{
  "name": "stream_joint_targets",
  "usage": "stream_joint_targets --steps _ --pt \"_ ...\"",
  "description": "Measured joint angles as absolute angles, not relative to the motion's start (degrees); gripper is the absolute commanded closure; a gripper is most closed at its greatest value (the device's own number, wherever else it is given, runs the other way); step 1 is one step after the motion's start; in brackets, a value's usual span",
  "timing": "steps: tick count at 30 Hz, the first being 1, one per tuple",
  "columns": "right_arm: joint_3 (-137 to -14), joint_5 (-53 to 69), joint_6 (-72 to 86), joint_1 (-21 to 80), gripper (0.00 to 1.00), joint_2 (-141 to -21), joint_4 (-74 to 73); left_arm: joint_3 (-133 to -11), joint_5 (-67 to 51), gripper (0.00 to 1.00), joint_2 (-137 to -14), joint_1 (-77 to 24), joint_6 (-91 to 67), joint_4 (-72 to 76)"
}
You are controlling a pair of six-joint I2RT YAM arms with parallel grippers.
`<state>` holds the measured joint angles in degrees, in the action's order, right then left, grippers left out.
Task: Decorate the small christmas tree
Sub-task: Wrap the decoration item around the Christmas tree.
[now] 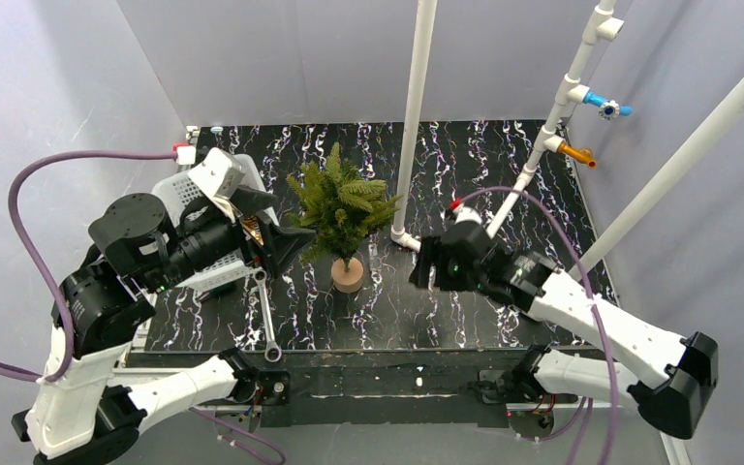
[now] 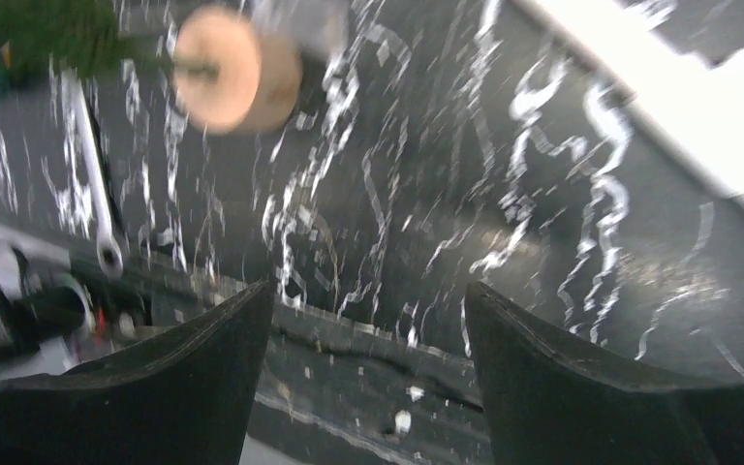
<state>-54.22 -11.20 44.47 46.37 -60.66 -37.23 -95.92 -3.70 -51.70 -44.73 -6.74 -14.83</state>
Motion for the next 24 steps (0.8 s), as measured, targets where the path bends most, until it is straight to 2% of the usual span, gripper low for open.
stream_joint_targets --steps 7,11,24 --pt "-44.5 -15.5 46.7 66.7 0.17 -56.9 -33.6 -93.2 0.2 0.02 -48.2 -44.7 -7.0 -14.1" --pt "-43.6 -16.5 47.1 73.6 0.16 -56.9 -32.9 -93.3 1.5 0.02 -47.5 -44.7 -6.7 -14.0" --pt "-45.8 -15.6 47.8 76.6 0.15 -61.2 -32.1 -91.2 3.1 0.02 -47.6 -44.7 -7.1 -12.2"
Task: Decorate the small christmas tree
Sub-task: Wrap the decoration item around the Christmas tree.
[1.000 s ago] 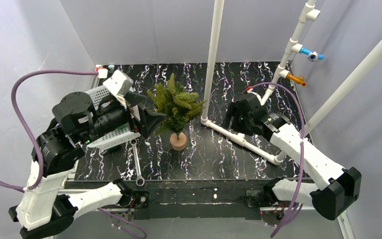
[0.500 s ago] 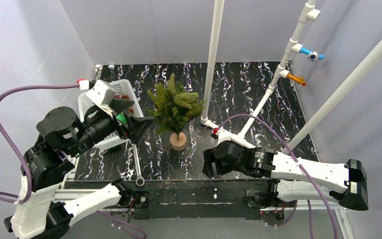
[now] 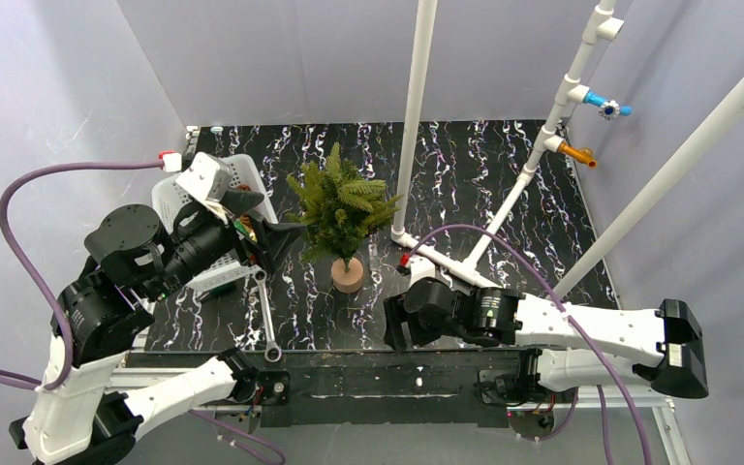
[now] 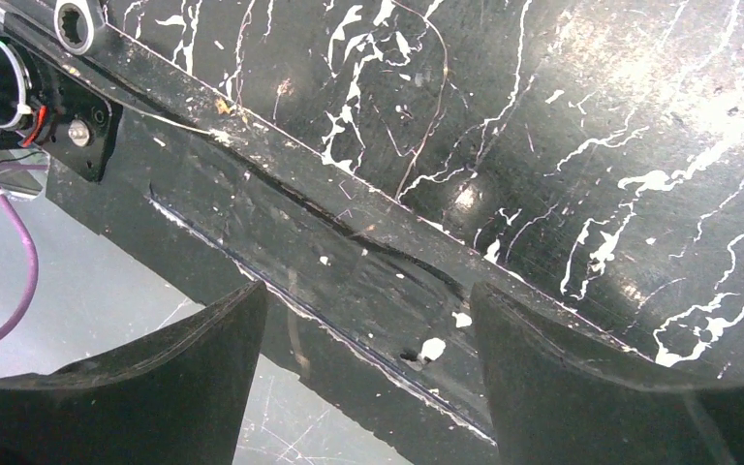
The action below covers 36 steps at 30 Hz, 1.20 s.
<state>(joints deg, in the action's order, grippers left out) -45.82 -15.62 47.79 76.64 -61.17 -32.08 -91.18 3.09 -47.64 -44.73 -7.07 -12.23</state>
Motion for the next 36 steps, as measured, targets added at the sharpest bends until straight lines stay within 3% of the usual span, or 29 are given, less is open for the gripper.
stream_joint_targets --steps 10,21,33,36 --pt "-46.7 -14.9 47.6 76.9 0.19 -62.5 -31.5 -90.8 3.9 0.02 -47.5 -44.7 -7.1 -11.2" --pt "-46.7 -14.5 47.2 76.9 0.34 -62.7 -31.5 -90.4 3.9 0.02 -47.4 -44.7 -7.5 -11.0" --pt "-47.2 -12.8 46.3 76.9 0.37 -66.5 -30.9 -89.6 4.1 0.02 -46.3 -44.7 -7.6 -10.6" --pt "-47.3 -12.8 46.1 76.9 0.45 -67.0 -30.6 -89.6 4.2 0.02 -46.2 -44.7 -7.5 -10.6"
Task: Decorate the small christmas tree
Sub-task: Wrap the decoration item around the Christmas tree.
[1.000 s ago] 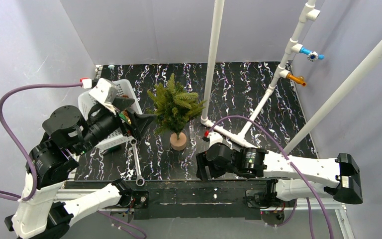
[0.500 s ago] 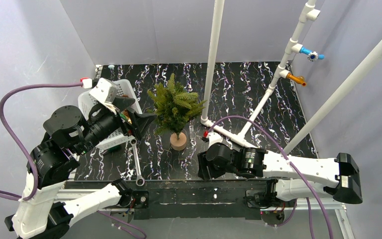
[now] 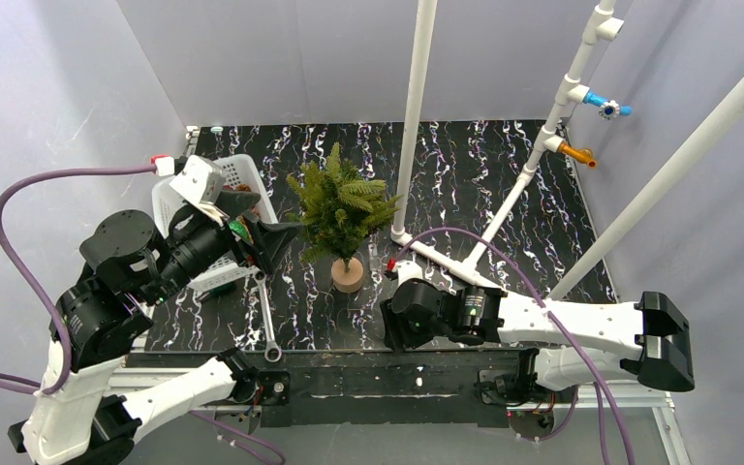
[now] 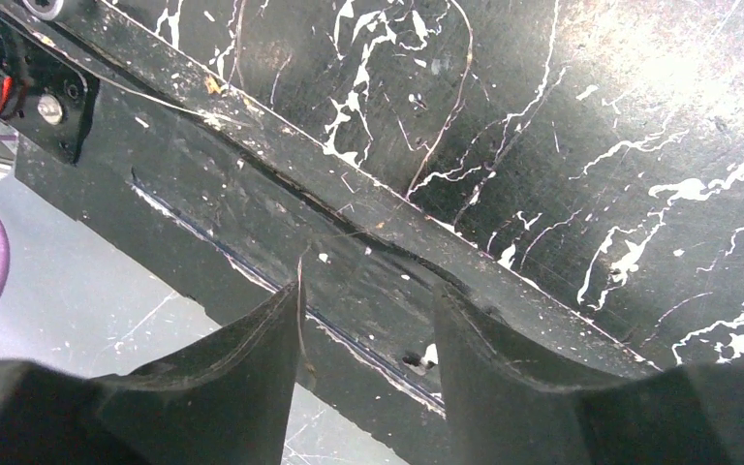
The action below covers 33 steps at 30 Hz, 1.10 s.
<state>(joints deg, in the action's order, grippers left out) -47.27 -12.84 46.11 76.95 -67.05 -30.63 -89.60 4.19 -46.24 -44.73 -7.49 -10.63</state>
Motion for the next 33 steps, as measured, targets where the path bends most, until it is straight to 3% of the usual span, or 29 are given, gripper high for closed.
stream_joint_targets --steps 6,10,12,13,20,25,29,33 --pt "-47.9 -13.4 45.9 77.0 0.54 -67.9 -30.1 -89.6 4.9 0.02 -45.6 -44.7 -7.3 -10.6" --pt "-48.0 -14.1 45.8 77.0 0.65 -68.0 -30.0 -89.6 5.4 0.02 -45.5 -44.7 -6.9 -10.7" --pt "-48.0 -14.6 45.8 76.9 0.79 -68.0 -30.0 -89.6 5.6 0.02 -45.5 -44.7 -6.6 -10.8" --pt "-48.0 -14.9 45.7 77.0 0.97 -68.0 -30.0 -89.6 5.7 0.02 -45.5 -44.7 -6.6 -10.8" --pt "-50.0 -18.0 46.1 77.0 0.99 -67.9 -31.7 -91.9 10.7 0.02 -47.0 -44.7 -6.7 -13.9" --pt "-51.6 -23.3 48.2 77.0 0.99 -64.0 -40.8 -100.3 11.3 0.0 -52.0 -44.7 -7.4 -18.8" --pt "-55.4 -27.8 47.7 76.7 0.99 -54.8 -49.5 -111.5 5.3 0.01 -58.6 -44.7 -9.4 -23.2" --pt "-68.0 -33.3 45.3 76.5 0.99 -49.8 -52.7 -117.5 -7.5 0.01 -63.5 -44.6 -12.2 -23.6"
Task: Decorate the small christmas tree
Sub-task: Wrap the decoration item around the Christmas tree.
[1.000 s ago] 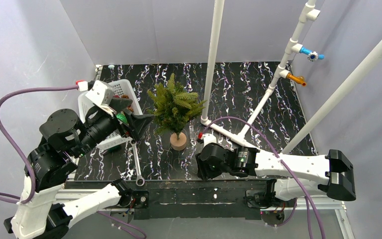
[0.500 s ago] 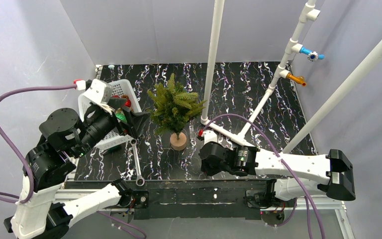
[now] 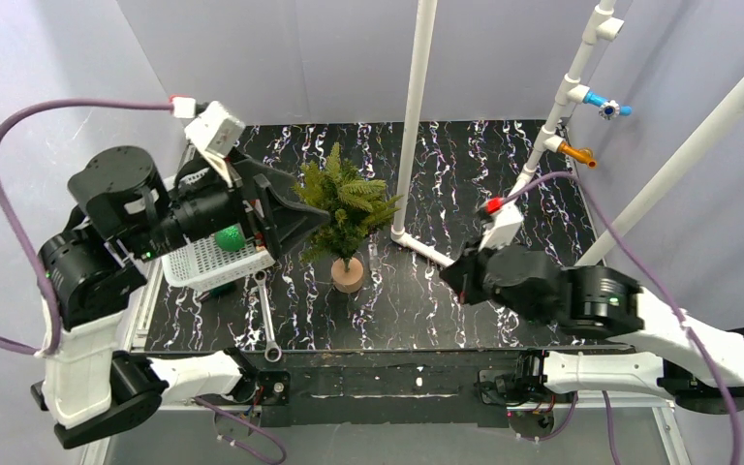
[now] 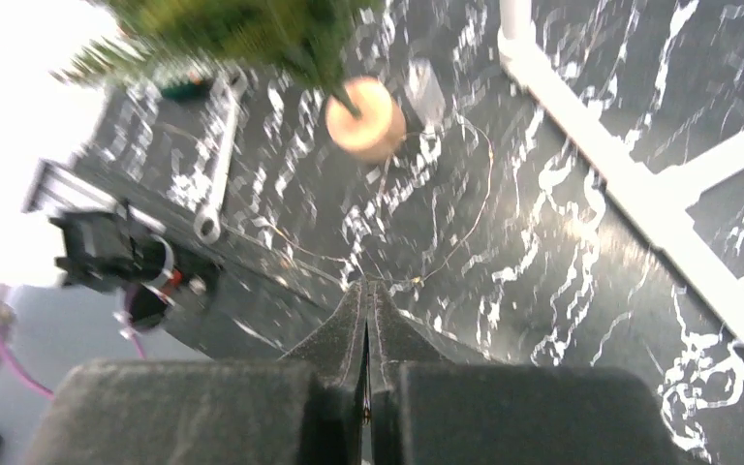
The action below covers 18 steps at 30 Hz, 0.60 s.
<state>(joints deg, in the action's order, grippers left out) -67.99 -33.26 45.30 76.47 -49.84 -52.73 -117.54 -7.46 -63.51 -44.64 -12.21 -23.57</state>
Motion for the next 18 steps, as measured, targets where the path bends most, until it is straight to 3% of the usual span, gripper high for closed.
stream_joint_targets --steps 6,14,18 --pt "-74.4 -38.0 42.1 76.1 0.99 -48.4 -53.1 -122.1 -31.4 0.0 -71.9 -44.6 -16.5 -21.3" --pt "-72.3 -38.5 40.7 76.1 0.99 -46.7 -52.6 -108.4 -52.5 0.0 -77.1 -44.6 -26.7 -5.3" --pt "-72.3 -39.0 40.6 76.1 0.99 -45.3 -52.6 -103.0 -55.9 0.09 -78.1 -44.6 -31.0 2.8"
